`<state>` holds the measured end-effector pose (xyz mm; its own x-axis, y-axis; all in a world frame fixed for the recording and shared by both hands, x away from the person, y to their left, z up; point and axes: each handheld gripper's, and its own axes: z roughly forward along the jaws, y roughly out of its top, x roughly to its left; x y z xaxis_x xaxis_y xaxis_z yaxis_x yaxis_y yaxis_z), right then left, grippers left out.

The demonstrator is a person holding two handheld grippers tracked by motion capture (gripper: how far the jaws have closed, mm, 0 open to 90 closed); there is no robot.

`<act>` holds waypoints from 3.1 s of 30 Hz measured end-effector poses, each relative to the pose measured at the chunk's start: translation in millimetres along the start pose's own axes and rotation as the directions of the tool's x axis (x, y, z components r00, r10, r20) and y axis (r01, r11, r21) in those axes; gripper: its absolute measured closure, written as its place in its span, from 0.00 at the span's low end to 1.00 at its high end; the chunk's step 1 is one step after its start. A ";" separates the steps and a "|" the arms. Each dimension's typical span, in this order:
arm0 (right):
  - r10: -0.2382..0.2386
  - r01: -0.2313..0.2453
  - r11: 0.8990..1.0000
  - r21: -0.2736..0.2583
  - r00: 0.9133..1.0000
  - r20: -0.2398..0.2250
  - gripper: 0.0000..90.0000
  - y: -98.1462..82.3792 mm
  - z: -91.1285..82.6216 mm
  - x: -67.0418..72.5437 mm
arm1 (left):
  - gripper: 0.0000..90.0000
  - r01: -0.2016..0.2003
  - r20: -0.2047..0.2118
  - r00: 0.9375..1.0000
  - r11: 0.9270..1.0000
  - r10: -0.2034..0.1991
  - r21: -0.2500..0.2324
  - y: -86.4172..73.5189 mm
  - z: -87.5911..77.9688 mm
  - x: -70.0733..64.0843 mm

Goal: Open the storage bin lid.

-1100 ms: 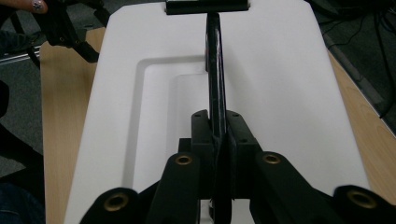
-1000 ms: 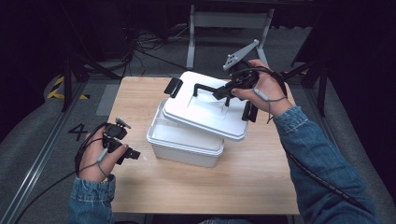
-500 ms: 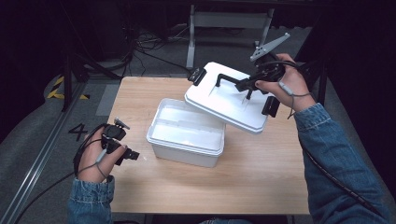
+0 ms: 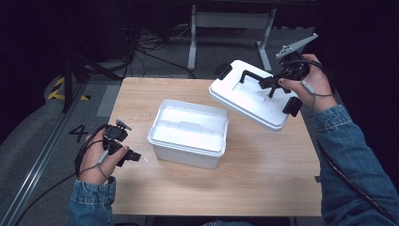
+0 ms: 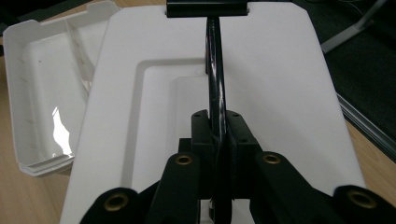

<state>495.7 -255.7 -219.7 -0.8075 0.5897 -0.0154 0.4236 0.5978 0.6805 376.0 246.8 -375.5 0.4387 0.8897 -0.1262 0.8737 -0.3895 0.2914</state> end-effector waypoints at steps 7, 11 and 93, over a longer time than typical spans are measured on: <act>0.046 -0.046 0.999 0.009 0.998 0.030 0.94 -16.5 -2.0 -16.7 | 0.22 -0.005 -0.003 1.000 1.000 0.005 0.006 0.2 0.4 -0.2; 0.073 -0.074 0.997 0.021 0.996 0.052 0.94 -28.9 2.2 -27.5 | 0.22 -0.003 -0.001 1.000 1.000 0.003 0.008 0.2 0.6 -0.1; 0.321 -0.316 0.946 -0.072 0.945 0.071 0.62 -158.8 62.1 -42.5 | 0.21 -0.003 -0.007 1.000 0.999 0.003 0.046 -3.9 6.9 -2.0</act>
<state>488.2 -342.0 -372.6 -0.5978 0.7872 0.1515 0.6262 0.3405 0.7014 373.2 244.9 -383.0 0.4402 0.8901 -0.1184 0.8812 -0.4028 0.2476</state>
